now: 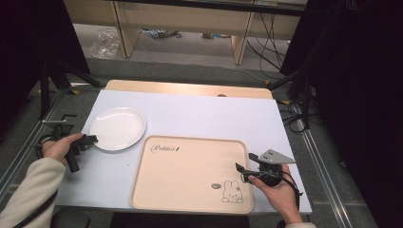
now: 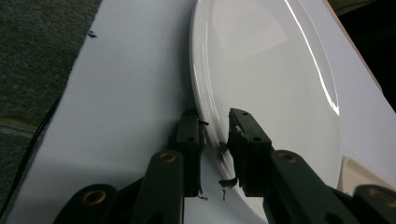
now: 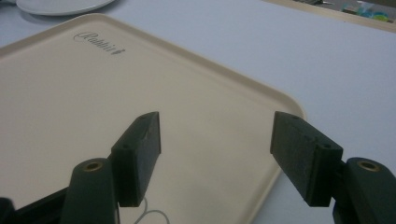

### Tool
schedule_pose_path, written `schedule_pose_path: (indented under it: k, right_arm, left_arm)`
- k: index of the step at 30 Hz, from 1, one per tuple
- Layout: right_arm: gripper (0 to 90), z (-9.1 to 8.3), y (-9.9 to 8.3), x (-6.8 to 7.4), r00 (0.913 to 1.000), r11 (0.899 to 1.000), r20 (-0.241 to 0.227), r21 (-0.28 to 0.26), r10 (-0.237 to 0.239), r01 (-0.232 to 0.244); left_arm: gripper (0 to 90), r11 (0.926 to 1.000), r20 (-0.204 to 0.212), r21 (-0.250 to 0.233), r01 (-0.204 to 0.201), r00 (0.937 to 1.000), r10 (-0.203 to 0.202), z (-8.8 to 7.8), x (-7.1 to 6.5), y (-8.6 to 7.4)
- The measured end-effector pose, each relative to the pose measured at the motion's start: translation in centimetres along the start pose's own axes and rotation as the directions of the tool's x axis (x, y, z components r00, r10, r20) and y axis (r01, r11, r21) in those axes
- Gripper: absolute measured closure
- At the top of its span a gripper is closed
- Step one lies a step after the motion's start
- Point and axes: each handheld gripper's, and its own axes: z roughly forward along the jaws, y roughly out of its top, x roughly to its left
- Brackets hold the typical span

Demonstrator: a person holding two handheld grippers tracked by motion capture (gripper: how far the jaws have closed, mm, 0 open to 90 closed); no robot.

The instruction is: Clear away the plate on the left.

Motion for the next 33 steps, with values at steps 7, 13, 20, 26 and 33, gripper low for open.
schedule_pose_path:
  k: [7, 13, 20, 26, 33]
  right_arm:
    - [34.2, 0.01, 0.0, 0.04, 1.0, 1.0, 0.0, 0.005, -0.002, 0.002]
    - [34.2, 0.02, 0.0, 0.05, 1.0, 1.0, 0.004, 0.004, -0.002, 0.002]
    - [34.2, 0.01, 0.01, 0.05, 1.0, 1.0, 0.002, 0.004, -0.002, 0.002]
    - [34.3, -0.01, 0.02, 0.11, 1.0, 1.0, -0.005, 0.013, 0.007, -0.007]
    - [34.4, 0.01, 0.0, 0.12, 1.0, 1.0, -0.002, 0.01, 0.006, -0.006]
  left_arm:
    - [75.9, 0.9995, 0.028, -0.016, 0.029, 0.9992, -0.028, 0.02, 0.32, -0.12]
    - [76.5, 0.9992, 0.035, -0.014, 0.036, 0.9987, -0.036, -0.02, 0.42, -0.09]
    - [77.9, 0.9986, 0.057, -0.021, 0.048, 0.9973, -0.046, -0.13, 0.66, -0.09]
    - [81.4, 0.9963, 0.107, -0.043, 0.074, 0.9919, -0.069, -0.62, 0.65, 0.09]
    - [84.4, 0.9935, 0.176, -0.086, 0.075, 0.9825, -0.059, -0.91, 0.37, 0.21]
